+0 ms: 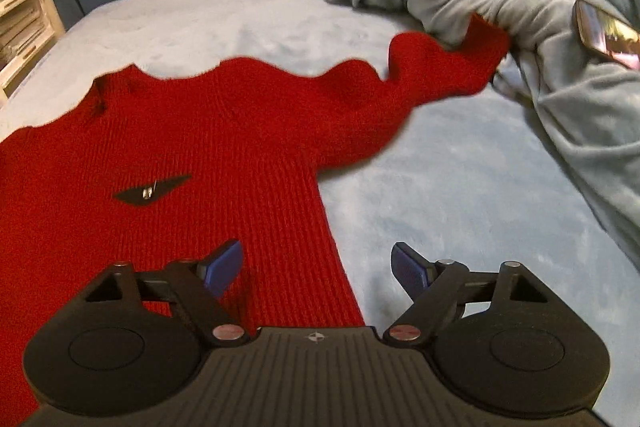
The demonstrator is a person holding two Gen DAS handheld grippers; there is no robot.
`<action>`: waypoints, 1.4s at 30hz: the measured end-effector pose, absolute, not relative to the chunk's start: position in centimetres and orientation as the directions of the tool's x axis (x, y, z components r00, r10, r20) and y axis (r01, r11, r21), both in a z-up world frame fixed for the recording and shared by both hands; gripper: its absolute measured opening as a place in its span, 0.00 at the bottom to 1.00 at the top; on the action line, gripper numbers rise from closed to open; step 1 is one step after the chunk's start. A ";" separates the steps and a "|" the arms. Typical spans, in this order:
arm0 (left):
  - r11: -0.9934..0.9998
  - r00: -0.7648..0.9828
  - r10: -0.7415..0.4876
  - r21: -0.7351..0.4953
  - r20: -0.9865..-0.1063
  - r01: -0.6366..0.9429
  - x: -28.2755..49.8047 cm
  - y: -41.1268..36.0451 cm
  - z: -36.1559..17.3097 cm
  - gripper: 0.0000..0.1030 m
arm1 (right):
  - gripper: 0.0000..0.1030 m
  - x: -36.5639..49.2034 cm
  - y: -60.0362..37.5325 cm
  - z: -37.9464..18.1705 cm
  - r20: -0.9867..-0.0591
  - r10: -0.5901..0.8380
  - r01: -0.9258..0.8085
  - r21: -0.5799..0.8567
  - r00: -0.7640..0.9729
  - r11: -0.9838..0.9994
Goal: Fold small clothes
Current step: 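Grasp the cardigan front edge with the right gripper while the left gripper grasps the hem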
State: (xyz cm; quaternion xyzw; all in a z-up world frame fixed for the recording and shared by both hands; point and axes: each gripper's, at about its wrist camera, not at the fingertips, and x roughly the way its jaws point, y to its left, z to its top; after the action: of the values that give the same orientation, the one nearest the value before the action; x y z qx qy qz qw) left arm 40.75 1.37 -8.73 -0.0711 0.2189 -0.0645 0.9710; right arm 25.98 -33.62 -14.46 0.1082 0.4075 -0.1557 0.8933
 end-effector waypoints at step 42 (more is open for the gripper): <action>0.951 0.660 -0.187 -0.303 -0.728 -0.065 51.8 8.1 -17.9 0.19 | 0.00 34.0 -36.2 -13.1 -0.723 -0.033 0.303 0.248 0.690 0.920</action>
State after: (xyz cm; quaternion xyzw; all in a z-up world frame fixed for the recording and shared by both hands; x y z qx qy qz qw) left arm 51.76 8.14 -17.88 -0.1533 0.4110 -0.0341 0.8980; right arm 34.00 -36.21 -13.09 0.1769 0.3827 -0.0931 0.9020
